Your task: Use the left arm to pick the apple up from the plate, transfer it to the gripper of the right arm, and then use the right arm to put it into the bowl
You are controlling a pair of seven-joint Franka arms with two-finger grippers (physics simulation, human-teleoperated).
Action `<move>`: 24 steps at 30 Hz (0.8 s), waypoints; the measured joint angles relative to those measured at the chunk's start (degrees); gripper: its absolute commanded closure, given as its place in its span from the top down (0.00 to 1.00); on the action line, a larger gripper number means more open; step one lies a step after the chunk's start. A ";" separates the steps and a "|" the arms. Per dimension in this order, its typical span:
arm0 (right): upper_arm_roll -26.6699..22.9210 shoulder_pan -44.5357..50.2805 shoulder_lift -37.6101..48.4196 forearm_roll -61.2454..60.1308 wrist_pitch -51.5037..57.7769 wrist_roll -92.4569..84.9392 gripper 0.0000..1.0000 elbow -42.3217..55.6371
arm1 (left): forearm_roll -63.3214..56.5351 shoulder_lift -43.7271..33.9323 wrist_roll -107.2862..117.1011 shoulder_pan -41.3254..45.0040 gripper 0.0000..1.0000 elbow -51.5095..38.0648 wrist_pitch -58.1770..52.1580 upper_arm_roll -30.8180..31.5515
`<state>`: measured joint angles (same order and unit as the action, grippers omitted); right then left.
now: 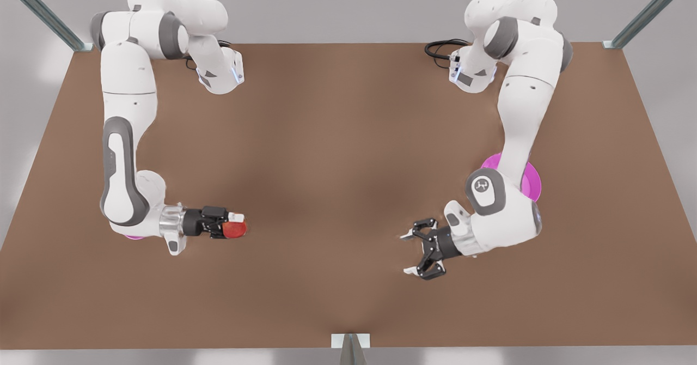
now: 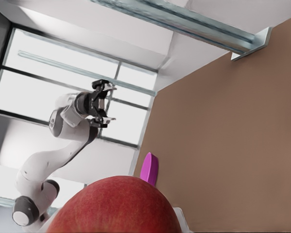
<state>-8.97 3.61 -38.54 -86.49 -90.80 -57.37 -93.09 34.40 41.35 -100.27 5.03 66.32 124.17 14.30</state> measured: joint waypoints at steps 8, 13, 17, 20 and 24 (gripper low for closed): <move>-0.10 -12.33 -1.32 9.80 7.90 -1.11 0.72 2.05 | -32.41 -31.56 34.18 -3.82 1.00 17.14 -23.93 -8.76; -0.22 -19.92 -2.20 16.37 12.91 -2.59 0.72 3.92 | -33.57 -25.28 49.73 -2.20 1.00 11.92 -26.80 -9.64; -0.45 -23.70 -4.34 21.09 15.48 -3.82 0.72 8.13 | -33.83 -23.85 60.85 -2.54 1.00 10.39 -27.81 -9.81; -0.59 -24.27 -4.83 24.43 15.59 -4.46 0.72 10.07 | -33.85 -23.88 68.87 -2.65 1.00 10.28 -28.24 -9.87; -1.39 -24.27 -5.13 28.44 12.42 -5.17 0.72 10.58 | -33.76 -23.92 77.81 -2.71 1.00 10.26 -28.53 -9.94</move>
<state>-10.36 -20.66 -43.67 -58.04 -78.39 -62.55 -82.51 0.64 17.43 -22.46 2.32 76.58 95.65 4.36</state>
